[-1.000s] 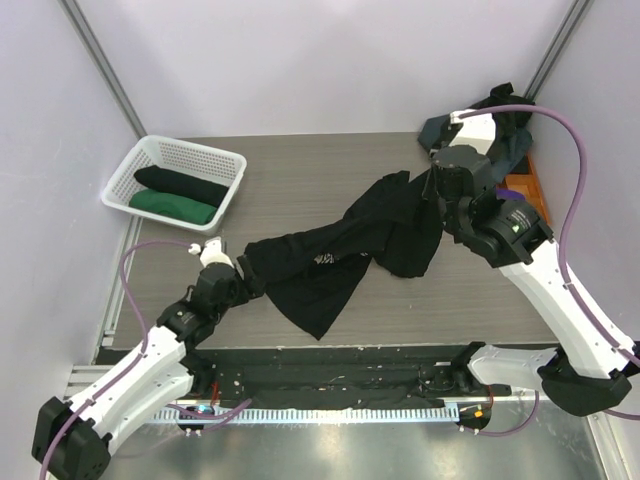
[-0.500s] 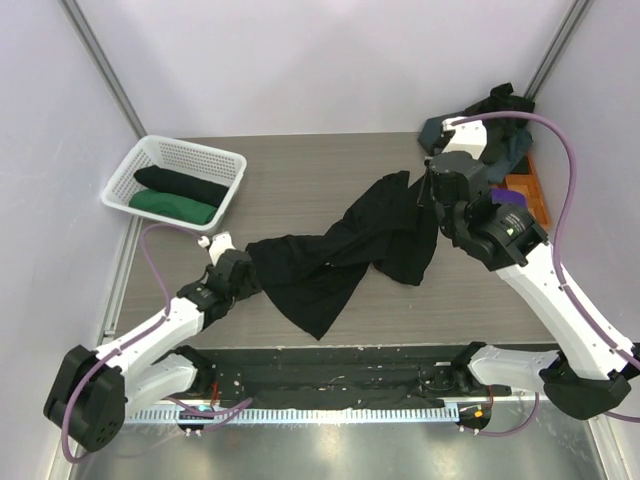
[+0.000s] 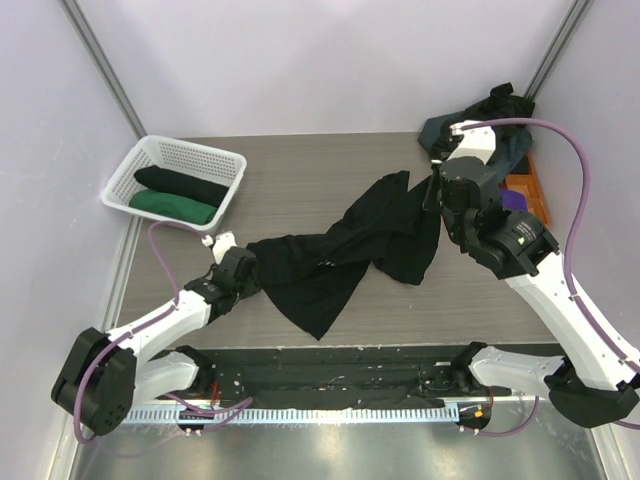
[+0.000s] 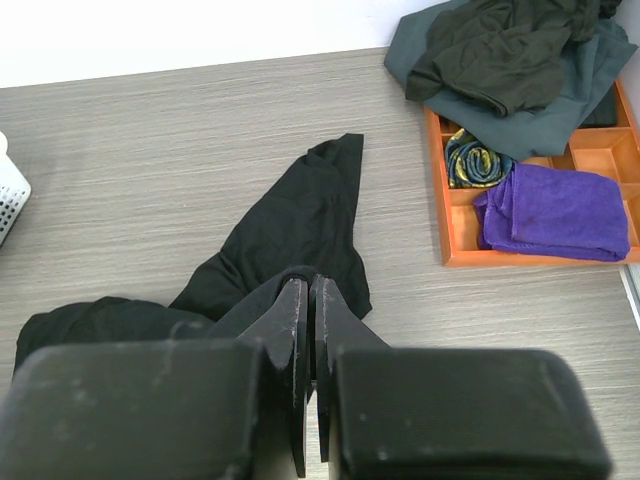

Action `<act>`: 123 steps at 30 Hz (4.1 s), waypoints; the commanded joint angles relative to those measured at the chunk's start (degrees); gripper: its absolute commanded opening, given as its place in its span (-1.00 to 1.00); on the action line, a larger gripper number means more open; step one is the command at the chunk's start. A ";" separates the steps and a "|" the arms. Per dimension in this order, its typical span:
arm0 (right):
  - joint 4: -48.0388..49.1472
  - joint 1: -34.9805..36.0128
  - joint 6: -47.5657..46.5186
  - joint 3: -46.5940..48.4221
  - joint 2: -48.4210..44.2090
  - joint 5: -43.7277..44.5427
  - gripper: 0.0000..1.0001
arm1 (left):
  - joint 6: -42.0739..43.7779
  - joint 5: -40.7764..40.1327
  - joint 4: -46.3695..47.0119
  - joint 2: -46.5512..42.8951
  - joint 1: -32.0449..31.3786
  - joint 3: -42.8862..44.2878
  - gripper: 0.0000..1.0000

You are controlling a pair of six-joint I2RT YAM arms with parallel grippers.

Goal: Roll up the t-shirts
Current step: Flatten out the T-shirt at the center of the board.

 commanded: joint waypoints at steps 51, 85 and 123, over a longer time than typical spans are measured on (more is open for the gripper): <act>-1.03 -24.13 -1.63 48.62 -6.35 -32.54 -0.99 | 11.33 -1.47 -35.71 -8.15 11.76 79.41 -1.00; 20.41 -24.84 -1.89 53.17 24.52 -29.65 -0.98 | 4.56 14.34 -20.45 32.39 21.16 105.82 -1.00; 0.27 -24.92 21.57 -48.01 -36.93 -46.79 -0.98 | -6.78 8.64 -10.50 -36.62 9.39 -5.30 -1.00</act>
